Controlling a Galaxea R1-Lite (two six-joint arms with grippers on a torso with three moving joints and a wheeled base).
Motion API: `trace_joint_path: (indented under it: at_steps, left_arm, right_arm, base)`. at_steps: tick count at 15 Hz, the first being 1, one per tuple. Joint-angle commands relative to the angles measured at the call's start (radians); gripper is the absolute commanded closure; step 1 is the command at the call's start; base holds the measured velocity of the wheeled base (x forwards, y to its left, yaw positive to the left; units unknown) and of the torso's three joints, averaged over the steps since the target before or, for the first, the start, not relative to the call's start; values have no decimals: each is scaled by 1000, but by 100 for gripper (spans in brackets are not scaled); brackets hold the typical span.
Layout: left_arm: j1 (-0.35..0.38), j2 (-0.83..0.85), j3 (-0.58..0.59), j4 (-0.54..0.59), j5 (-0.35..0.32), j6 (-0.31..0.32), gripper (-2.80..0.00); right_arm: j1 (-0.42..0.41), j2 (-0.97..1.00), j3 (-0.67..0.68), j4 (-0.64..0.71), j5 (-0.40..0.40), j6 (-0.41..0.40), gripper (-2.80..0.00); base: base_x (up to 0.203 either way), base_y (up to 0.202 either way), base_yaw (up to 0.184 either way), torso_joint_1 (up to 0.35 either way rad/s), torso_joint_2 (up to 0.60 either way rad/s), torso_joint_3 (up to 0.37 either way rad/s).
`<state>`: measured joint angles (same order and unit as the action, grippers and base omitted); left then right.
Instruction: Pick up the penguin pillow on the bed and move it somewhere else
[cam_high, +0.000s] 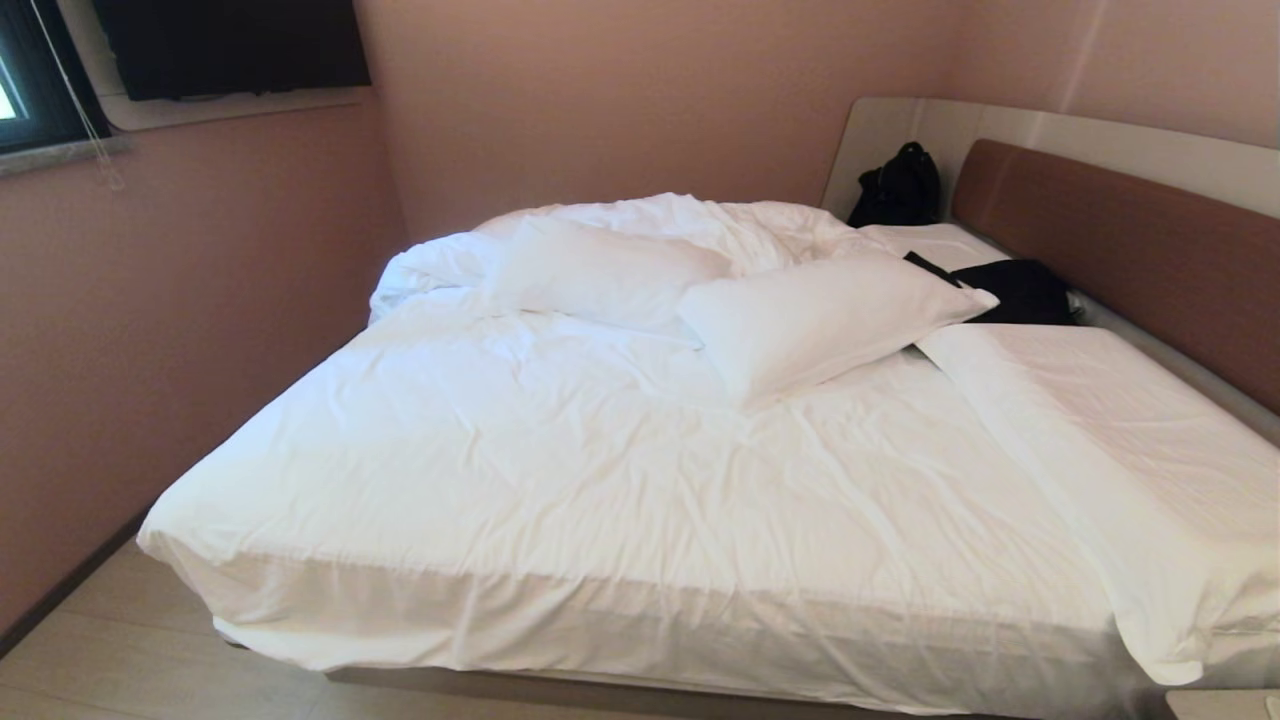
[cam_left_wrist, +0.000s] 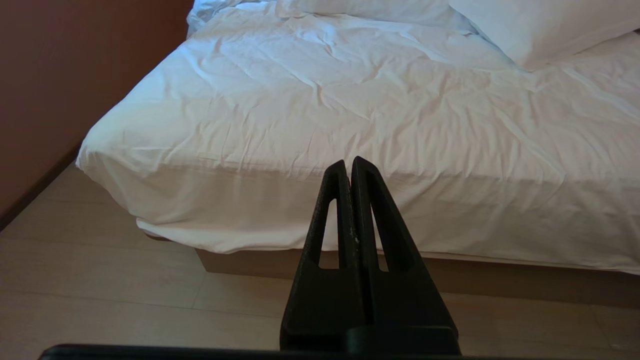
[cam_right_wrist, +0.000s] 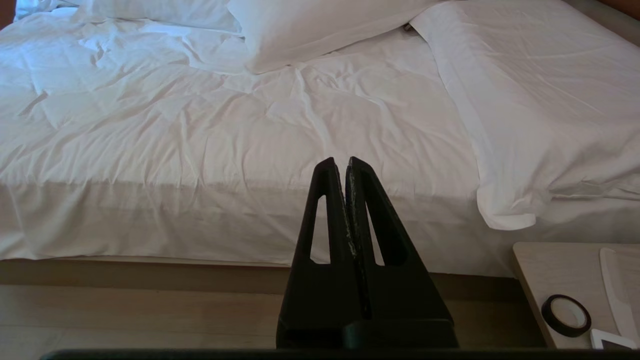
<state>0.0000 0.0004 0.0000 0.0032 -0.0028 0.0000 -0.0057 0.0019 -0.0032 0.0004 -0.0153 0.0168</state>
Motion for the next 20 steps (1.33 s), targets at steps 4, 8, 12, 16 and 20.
trace_joint_path:
  at_steps: [4,8,12,16,20]
  left_arm:
    - [0,0,0,0,0,0,0]
    - [0,0,0,0,0,0,0]
    - [0,0,0,0,0,0,0]
    - [0,0,0,0,0,0,0]
    - [0,0,0,0,0,0,0]
  right_arm:
    - [0,0,0,0,0,2,0]
    - [0,0,0,0,0,0,0]
    - [0,0,0,0,0,3,0]
    - [0,-1,0,0,0,3,0]
    - [0,0,0,-2,1,9,0]
  base:
    - [0,0,0,0,0,0]
    - [0,0,0,0,0,0]
    - [0,0,0,0,0,0]
    - [0,0,0,0,0,0]
    - [0,0,0,0,0,0]
